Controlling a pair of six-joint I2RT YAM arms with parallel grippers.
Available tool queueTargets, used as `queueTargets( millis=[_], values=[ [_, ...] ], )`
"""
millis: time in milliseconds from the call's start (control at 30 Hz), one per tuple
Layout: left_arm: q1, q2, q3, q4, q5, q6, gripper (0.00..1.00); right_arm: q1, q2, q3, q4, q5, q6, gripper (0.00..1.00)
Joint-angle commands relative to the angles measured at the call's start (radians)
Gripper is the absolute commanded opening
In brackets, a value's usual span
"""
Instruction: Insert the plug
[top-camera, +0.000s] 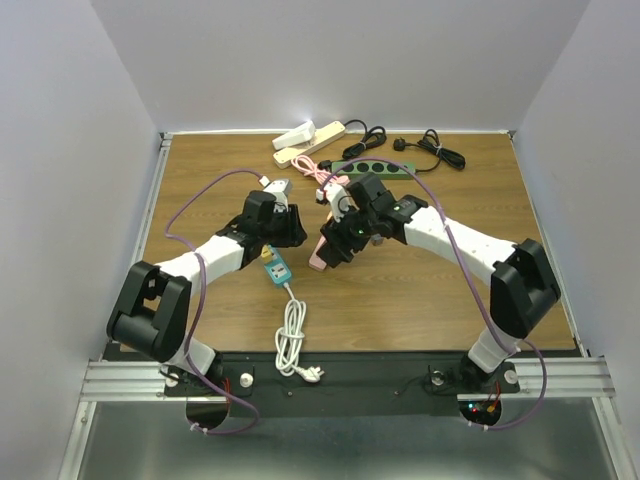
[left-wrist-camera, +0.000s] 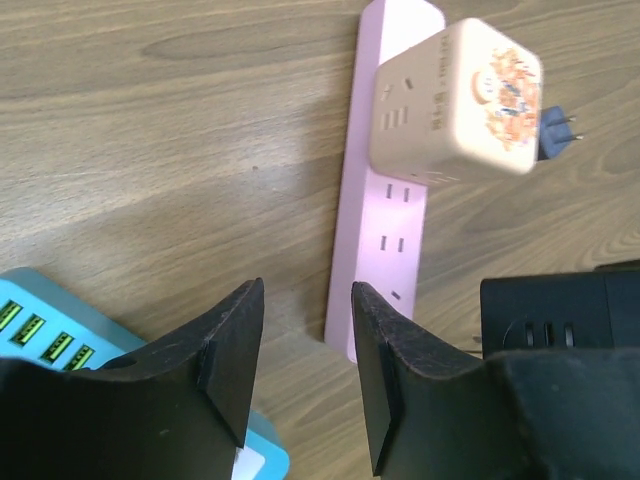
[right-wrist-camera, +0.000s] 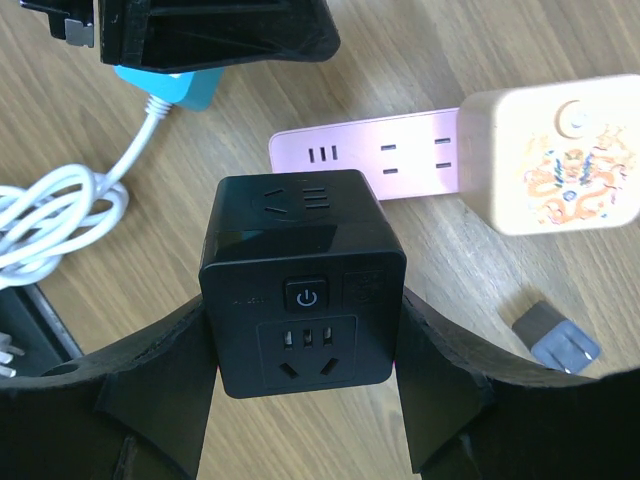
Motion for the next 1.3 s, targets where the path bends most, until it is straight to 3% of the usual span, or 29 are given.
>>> queueTargets(
  millis=[0,200,267,1267],
  values=[
    [-0.003,0.02,0.039,0.039,-0.039,0.001,0.51,0.012,0.028,0.055,0.056,0.041,-0.036,0.0],
    [-0.003,0.044,0.048,0.031,-0.042,-0.026,0.5,0.012,0.079,0.058,0.092,0.029,-0.078,0.0],
    [-0.003,0.047,0.053,0.028,-0.039,-0.036,0.42,0.013,0.085,0.06,0.109,0.024,-0.081,0.0],
    [-0.003,0.106,0.064,0.022,0.012,-0.045,0.39,0.027,0.142,0.058,0.129,-0.016,-0.107,0.0]
  ],
)
